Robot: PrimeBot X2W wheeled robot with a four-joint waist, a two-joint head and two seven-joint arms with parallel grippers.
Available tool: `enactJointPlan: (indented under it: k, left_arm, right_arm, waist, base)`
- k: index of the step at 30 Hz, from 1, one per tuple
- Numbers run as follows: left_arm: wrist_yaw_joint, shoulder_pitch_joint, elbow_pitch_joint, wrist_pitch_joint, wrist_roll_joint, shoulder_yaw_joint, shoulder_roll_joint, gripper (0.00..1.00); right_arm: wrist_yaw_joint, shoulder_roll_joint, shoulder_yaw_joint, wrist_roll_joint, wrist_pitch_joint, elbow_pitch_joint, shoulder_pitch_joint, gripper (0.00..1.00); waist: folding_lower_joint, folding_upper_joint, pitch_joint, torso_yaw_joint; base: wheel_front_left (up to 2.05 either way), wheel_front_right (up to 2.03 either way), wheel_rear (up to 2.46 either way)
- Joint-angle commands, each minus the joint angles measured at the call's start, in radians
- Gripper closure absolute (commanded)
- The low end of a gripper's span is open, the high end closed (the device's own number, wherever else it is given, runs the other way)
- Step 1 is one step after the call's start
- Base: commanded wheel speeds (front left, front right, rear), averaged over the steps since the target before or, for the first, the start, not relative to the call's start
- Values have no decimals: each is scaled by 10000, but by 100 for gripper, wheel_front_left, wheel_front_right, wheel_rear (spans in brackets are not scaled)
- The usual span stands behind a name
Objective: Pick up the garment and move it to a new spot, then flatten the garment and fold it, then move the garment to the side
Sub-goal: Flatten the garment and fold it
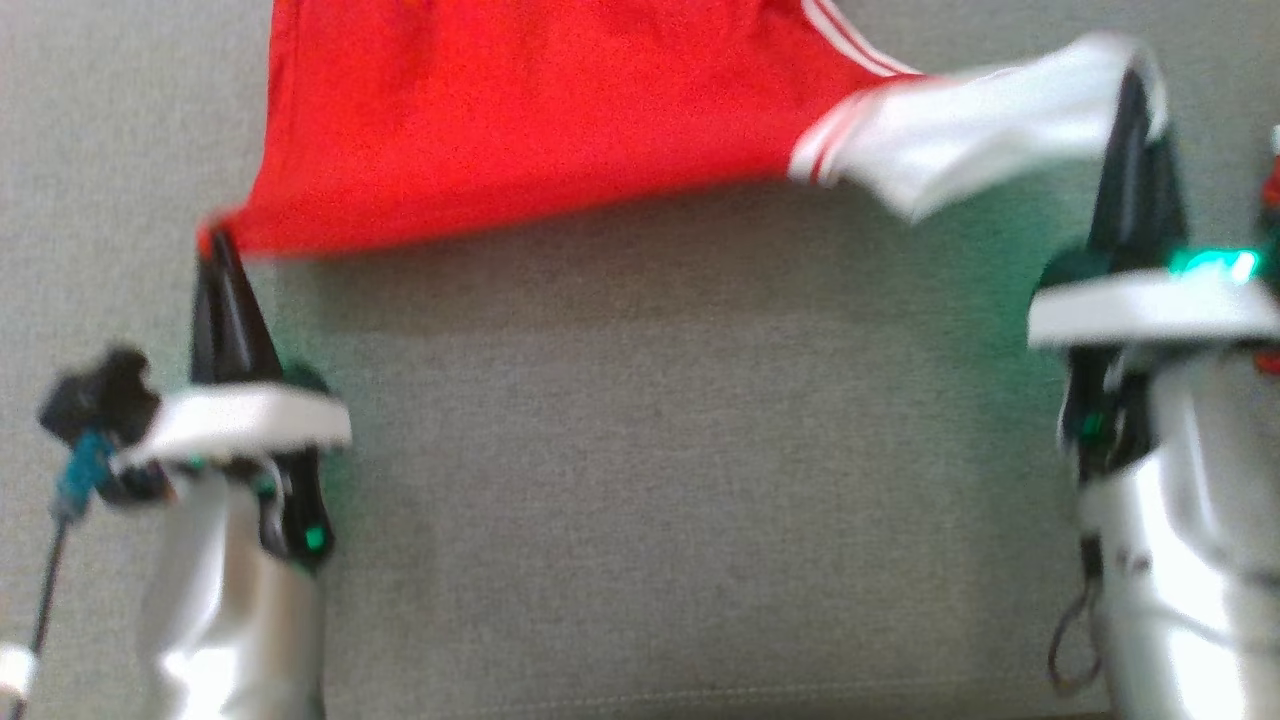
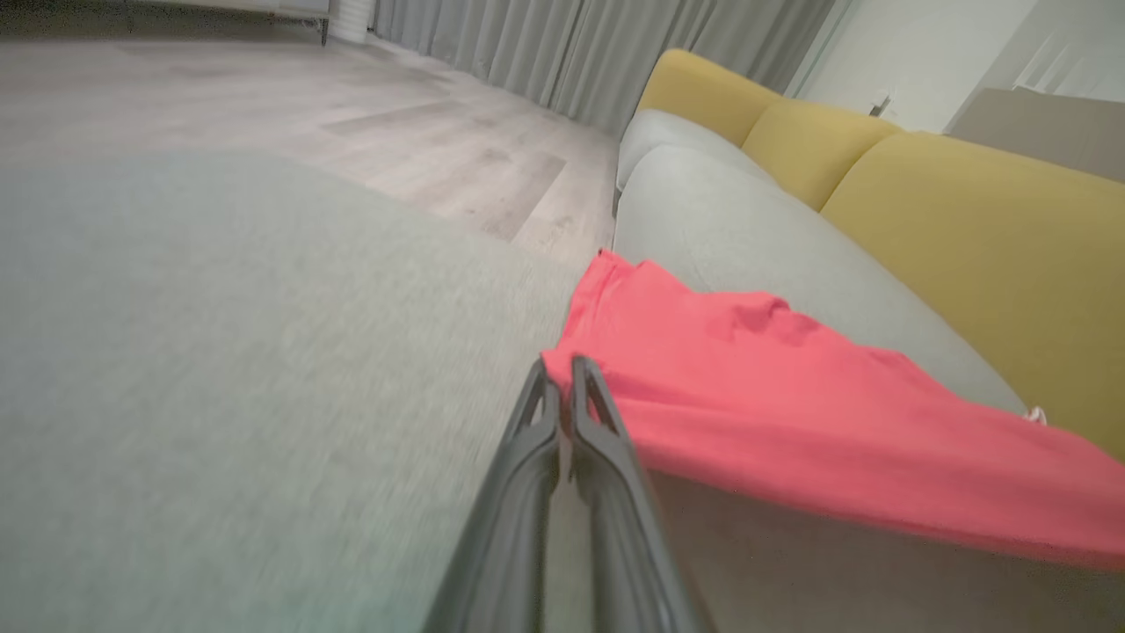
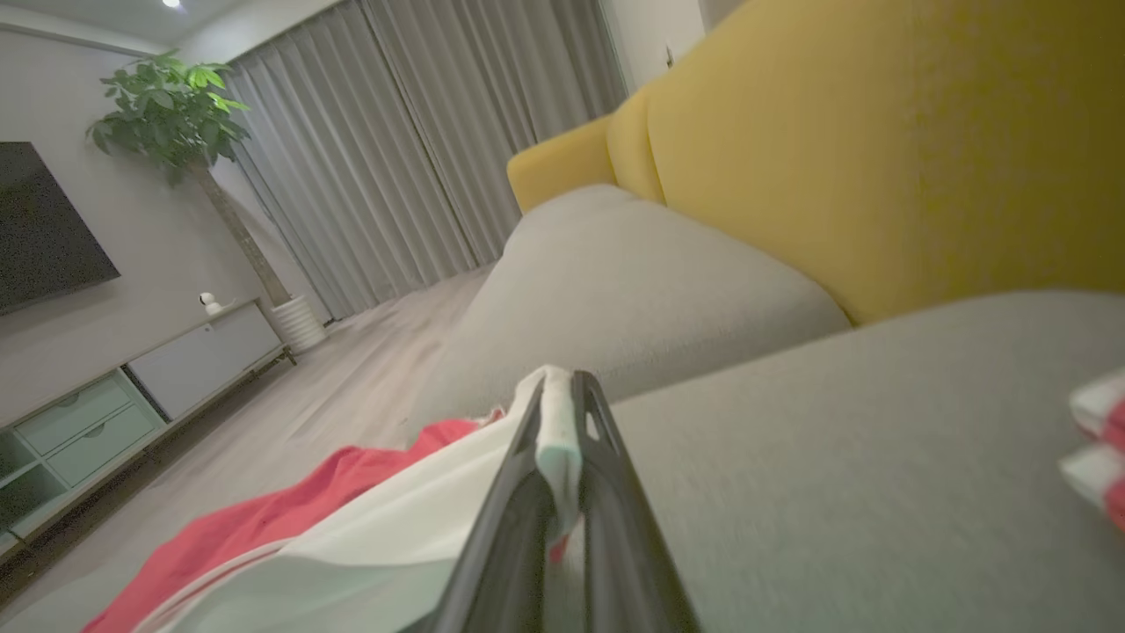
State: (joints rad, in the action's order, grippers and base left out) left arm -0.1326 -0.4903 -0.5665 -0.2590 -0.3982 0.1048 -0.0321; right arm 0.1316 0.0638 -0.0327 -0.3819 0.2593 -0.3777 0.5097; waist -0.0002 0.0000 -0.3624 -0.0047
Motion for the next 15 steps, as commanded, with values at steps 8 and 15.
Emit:
enactJointPlan:
  k: [8, 15]
  left_arm:
    - [21, 1687, 110, -28, -255, 777, -190, 100]
    - [20, 3046, 83, -28, -698, 623, -184, 100]
  right_arm:
    - [-9, -132, 744, -1041, 24, 376, -2308, 100]
    - [-9, -134, 1008, -1342, 24, 409, -3647, 100]
  waist:
    - [2, 0, 1129, -470]
    - [2, 0, 2008, -673]
  base:
    - [0, 0, 0]
    - [0, 0, 0]
